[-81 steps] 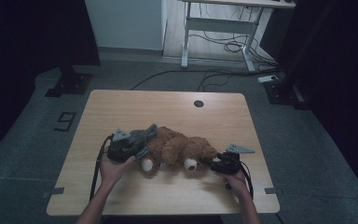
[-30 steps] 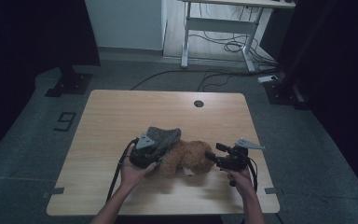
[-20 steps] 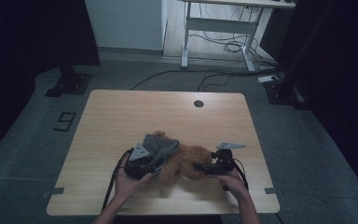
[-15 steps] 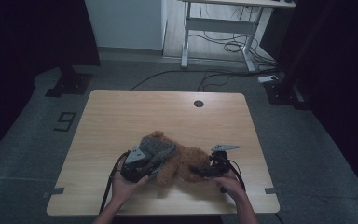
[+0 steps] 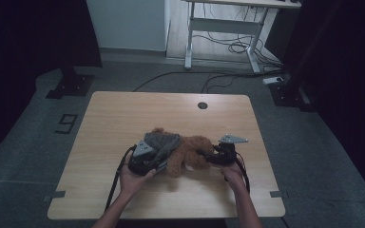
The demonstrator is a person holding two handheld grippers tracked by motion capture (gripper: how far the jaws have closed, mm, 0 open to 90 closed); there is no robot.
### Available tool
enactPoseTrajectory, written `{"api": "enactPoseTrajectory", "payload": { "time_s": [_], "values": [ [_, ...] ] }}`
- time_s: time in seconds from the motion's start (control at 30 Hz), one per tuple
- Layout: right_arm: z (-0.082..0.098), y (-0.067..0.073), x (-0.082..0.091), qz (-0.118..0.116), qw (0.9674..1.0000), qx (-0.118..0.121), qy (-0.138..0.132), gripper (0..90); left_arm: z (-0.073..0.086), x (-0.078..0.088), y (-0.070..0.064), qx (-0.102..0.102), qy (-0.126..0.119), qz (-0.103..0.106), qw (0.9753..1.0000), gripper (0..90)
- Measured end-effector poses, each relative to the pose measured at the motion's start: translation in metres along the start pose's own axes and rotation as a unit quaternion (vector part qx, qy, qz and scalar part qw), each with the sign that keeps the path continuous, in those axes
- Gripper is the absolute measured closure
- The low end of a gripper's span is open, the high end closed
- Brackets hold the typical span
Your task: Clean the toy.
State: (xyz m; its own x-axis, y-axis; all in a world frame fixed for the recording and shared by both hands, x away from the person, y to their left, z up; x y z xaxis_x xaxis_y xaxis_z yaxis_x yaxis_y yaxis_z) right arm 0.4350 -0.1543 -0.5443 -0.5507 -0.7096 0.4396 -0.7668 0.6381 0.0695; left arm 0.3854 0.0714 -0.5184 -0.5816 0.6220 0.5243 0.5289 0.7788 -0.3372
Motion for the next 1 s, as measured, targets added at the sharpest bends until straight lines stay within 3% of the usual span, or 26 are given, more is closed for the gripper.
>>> {"api": "enactPoseTrajectory", "payload": {
  "time_s": [0.1, 0.23, 0.3, 0.33, 0.4, 0.47, 0.5, 0.53, 0.57, 0.7, 0.77, 0.8, 1.0],
  "values": [
    [-0.001, -0.013, -0.003, 0.005, 1.0, 0.002, -0.005, 45.6, -0.009, -0.006, 0.001, 0.003, 0.008, -0.001, 1.0, 77.5],
    [0.001, -0.014, -0.001, 0.008, 0.9998, 0.014, -0.01, 45.6, -0.022, -0.001, -0.003, -0.001, 0.003, 0.0, 1.0, 77.5],
    [0.005, -0.012, 0.003, 0.012, 0.9995, 0.024, -0.017, 45.7, -0.043, 0.006, -0.005, -0.01, -0.017, -0.008, 0.9998, 77.4],
    [0.005, -0.012, 0.003, 0.012, 0.9995, 0.024, -0.017, 45.7, -0.043, 0.006, -0.005, -0.01, -0.017, -0.008, 0.9998, 77.4],
    [0.008, -0.009, 0.006, 0.012, 0.9992, 0.032, -0.021, 45.8, -0.061, 0.005, -0.007, -0.014, -0.024, -0.015, 0.9995, 77.3],
    [0.011, -0.005, 0.009, 0.016, 0.9988, 0.042, -0.022, 45.7, -0.07, -0.002, -0.007, -0.017, -0.013, -0.02, 0.9996, 77.3],
    [0.012, -0.004, 0.01, 0.017, 0.9985, 0.046, -0.024, 45.6, -0.075, -0.012, -0.004, -0.017, 0.002, -0.032, 0.9993, 77.3],
    [0.013, -0.003, 0.011, 0.018, 0.9984, 0.047, -0.027, 45.5, -0.075, -0.012, -0.004, -0.017, 0.002, -0.032, 0.9993, 77.3],
    [0.014, -0.003, 0.012, 0.018, 0.9984, 0.045, -0.03, 45.3, -0.071, -0.023, 0.001, -0.008, 0.021, -0.033, 0.9992, 77.3],
    [0.017, -0.003, 0.013, 0.01, 0.9987, 0.04, -0.03, 43.3, -0.059, -0.028, 0.006, -0.001, 0.021, -0.033, 0.9993, 77.6],
    [0.017, -0.003, 0.014, 0.003, 0.9991, 0.03, -0.029, 39.7, -0.051, -0.027, 0.007, -0.003, 0.017, -0.033, 0.9993, 77.8],
    [0.017, -0.001, 0.014, 0.002, 0.9995, 0.017, -0.028, 32.8, -0.042, -0.023, 0.007, -0.014, 0.017, -0.037, 0.9991, 78.0],
    [0.017, 0.009, 0.019, 0.001, 0.9999, -0.015, -0.008, 19.2, -0.029, -0.01, 0.005, -0.007, 0.016, -0.022, 0.9996, 78.1]
  ]
}}
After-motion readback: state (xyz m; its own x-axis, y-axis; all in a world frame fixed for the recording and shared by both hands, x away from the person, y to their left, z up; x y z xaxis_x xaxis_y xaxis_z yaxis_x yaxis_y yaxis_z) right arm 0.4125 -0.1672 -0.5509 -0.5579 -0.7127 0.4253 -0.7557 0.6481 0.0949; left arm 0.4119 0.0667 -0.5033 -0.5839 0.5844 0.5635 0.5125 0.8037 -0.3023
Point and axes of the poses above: each handheld gripper's, and its own axes: x roughly backward along the jaws, z roughly out of its underside, y roughly to its left, the point moved 7 cm from there along -x, roughly forward along the jaws, and after that the axes turned 13 degrees about x, right-handed, at the moved point
